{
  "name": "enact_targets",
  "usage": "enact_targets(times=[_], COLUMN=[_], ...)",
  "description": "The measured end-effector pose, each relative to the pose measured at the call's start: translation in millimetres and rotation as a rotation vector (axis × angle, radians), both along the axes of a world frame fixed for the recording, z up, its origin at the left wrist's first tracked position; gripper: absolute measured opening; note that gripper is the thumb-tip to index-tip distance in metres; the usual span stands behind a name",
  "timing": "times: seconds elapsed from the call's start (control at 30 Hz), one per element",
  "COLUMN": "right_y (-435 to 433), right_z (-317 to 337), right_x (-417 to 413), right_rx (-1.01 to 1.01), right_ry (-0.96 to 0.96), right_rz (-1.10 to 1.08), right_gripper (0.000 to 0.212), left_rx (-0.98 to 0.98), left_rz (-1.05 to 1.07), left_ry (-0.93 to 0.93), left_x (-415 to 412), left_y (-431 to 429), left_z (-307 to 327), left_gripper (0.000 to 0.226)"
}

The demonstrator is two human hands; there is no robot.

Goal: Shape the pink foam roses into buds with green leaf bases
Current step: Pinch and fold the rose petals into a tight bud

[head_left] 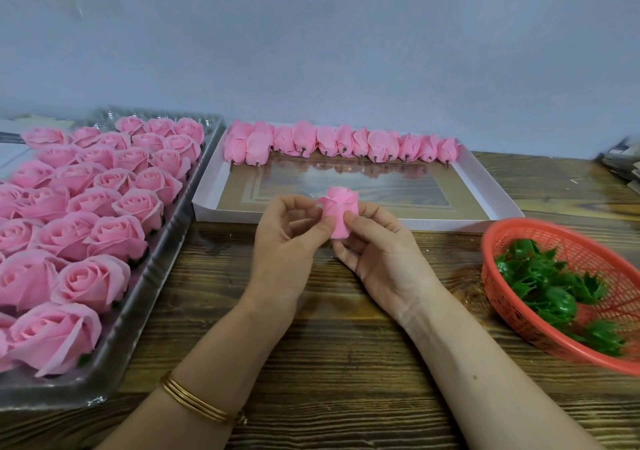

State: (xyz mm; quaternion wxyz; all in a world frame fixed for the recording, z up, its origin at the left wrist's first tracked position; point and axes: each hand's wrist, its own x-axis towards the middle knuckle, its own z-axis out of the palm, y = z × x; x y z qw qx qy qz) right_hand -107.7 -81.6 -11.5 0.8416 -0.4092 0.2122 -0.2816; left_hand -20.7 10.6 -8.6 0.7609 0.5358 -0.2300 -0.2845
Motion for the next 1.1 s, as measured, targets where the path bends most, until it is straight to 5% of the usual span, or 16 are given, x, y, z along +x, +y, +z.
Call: enact_targets(times=[0.23, 0.3, 0.43, 0.73, 0.93, 1.1], right_y=[-0.4, 0.3, 2.5, 2.2, 4.4, 7.2], right_z=[-1.0, -1.6, -3.5, -2.5, 4.7, 8.5], right_x=[0.8, 1.4, 2.3, 0.9, -1.6, -2.0], right_rx=[-0.012, -0.033, -0.070, -0.005, -0.008, 0.023], right_ry=[-0.007, -0.003, -0.017, -0.022, 0.019, 0.023], right_rz=[-0.008, -0.002, 0.033, 0.124, 0.211, 0.213], right_gripper=[0.022, 0.023, 0.020, 0.013, 0.064, 0.074], left_rx=[0.054, 0.052, 0.082, 0.051, 0.006, -0.006], left_rz=[-0.207, -0.285, -0.336, -0.404, -0.451, -0.533], left_ry=[0.199, 0.182, 0.057, -0.057, -0.072, -0.107], left_x=[-0.2, -1.4, -1.7, 3.5, 6.6, 7.3], left_y=[-5.1, -5.0, -2.4, 2.2, 3.1, 5.7], left_z=[1.0, 2.5, 2.3, 1.0, 1.7, 3.2], left_gripper=[0.018, 0.021, 0.060, 0.055, 0.046, 0.017])
